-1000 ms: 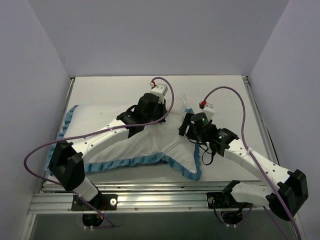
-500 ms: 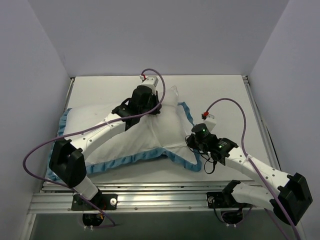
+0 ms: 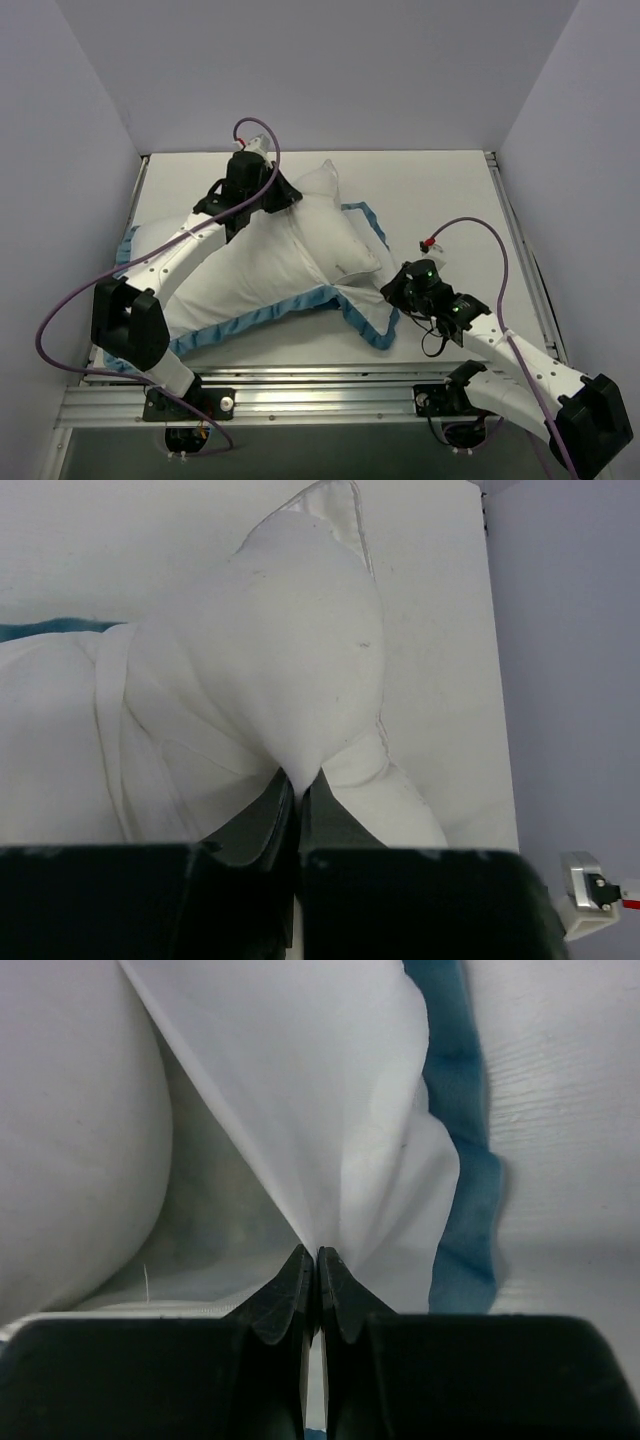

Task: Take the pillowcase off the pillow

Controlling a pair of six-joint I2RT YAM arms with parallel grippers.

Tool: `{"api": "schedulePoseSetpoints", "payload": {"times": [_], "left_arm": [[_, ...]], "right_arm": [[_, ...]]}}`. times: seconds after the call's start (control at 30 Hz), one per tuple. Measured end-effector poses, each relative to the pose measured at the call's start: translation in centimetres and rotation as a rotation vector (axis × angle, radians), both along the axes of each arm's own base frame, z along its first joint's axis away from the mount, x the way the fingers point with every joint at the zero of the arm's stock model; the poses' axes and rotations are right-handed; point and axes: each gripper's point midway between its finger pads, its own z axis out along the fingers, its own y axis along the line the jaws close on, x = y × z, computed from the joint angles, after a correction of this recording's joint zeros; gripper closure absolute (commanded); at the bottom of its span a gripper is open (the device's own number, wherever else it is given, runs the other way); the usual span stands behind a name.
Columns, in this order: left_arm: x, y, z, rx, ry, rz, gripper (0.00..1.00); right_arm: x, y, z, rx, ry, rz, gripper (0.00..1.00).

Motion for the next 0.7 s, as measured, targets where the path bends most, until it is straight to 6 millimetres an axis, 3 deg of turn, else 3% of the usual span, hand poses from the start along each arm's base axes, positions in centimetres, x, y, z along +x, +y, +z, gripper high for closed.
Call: {"api": "schedulePoseSetpoints", "payload": {"times": [0.07,0.13,0.17,0.27,0.3,0.33,0.4,0.43,0.47,0.53,0.6,0.7], "left_arm": [[0.1,0.4,0.4,-0.032,0.012,0.009,0.98],[-0.2,0.0,0.9,-0.067,0.019,-0.01,0.98],[-0.3,-0.3,1.2,-0.081,0.018,-0.024,0.98],[-1.2,-1.8,1.7,-0.102,0.008,-0.086,0.96],[-1.6,-2.5,1.7,-0.096,0.001,-0.109,0.9],[-2.2,-3.2,1.7,-0.085,-0.007,-0.136,0.75],[-3.5,-4.6,1.5,-0.054,-0.022,-0.188,0.57],[-4.1,-5.1,1.5,-0.046,-0.027,-0.208,0.27],[-4.9,-5.4,1.5,-0.036,-0.033,-0.227,0.18],[-6.6,-4.9,1.7,-0.021,-0.041,-0.223,0.08],[-8.5,-3.0,2.2,0.001,-0.054,-0.182,0.03],[-11.2,0.8,3.8,0.028,-0.089,-0.081,0.06]], "right_arm": [[-0.2,0.5,-0.3,0.02,0.002,0.038,0.96],[-0.5,1.0,-0.5,0.031,0.004,0.083,0.84],[-0.6,1.1,-0.5,0.03,0.004,0.103,0.7],[-1.0,1.0,-0.1,0.002,0.0,0.145,0.48],[-1.0,0.7,0.6,-0.018,-0.008,0.156,0.41],[-0.7,0.5,1.6,-0.037,-0.022,0.157,0.31],[0.6,0.2,4.7,-0.073,-0.088,0.151,0.23],[1.2,0.1,6.5,-0.087,-0.124,0.152,0.17],[1.8,0.2,8.6,-0.089,-0.169,0.152,0.16],[3.0,0.8,12.7,-0.085,-0.267,0.174,0.13],[3.9,1.7,15.5,-0.079,-0.336,0.218,0.11],[4.6,3.5,16.4,-0.079,-0.367,0.314,0.08]]}}
